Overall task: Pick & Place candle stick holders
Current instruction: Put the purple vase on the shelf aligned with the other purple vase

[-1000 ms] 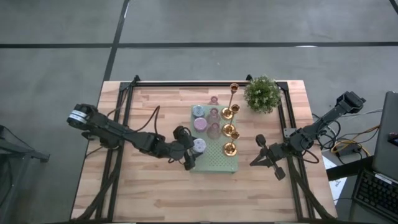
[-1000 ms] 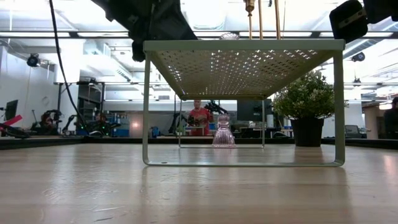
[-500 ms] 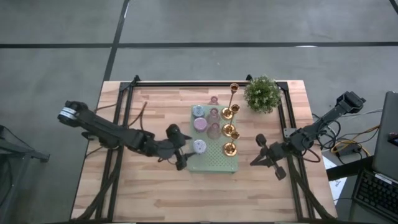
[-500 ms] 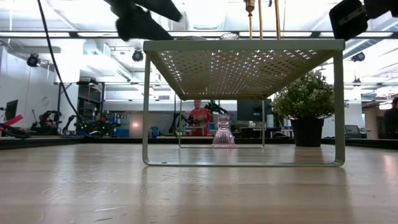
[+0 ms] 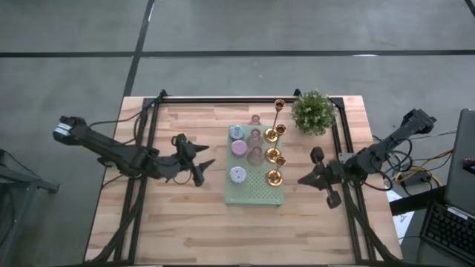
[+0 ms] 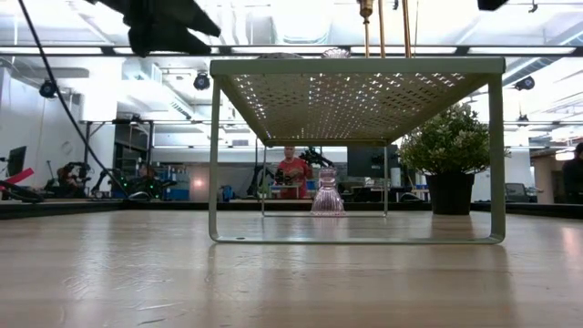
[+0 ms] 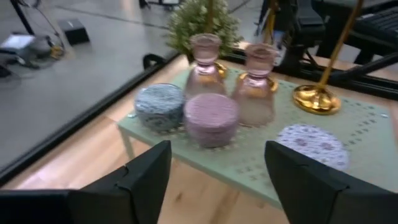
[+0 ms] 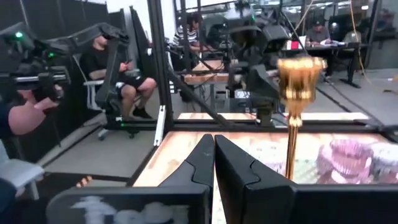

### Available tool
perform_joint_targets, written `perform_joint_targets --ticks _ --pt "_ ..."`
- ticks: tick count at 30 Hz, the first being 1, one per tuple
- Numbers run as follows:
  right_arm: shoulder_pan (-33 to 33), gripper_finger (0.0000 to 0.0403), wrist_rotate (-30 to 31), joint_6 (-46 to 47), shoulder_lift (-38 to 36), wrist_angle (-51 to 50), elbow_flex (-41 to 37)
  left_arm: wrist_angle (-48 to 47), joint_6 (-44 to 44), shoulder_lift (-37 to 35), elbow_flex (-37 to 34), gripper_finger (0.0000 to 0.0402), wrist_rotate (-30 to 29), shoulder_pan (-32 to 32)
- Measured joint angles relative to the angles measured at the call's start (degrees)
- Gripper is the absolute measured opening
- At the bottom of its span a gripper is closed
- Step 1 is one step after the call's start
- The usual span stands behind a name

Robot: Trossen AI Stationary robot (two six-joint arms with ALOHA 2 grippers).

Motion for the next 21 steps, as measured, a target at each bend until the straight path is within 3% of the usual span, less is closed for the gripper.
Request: perform_joint_targets --ticks 9,16,21 --pt "-0.02 0.0008 11.40 -4.10 -0.10 -15.55 12.13 10.71 9.25 -5.98 -8.81 0.0163 -1.19 0.50" --pt "-3.82 0.0008 11.71 -5.17 -0.72 -26.07 21.60 15.82 14.14 -8.18 -13.72 0.0062 -1.11 1.75" --pt "-11.73 0.0008 11.44 -3.80 -0.61 -32.81 24.80 23.09 17.59 -12.17 -18.65 0.0007 2.69 1.86"
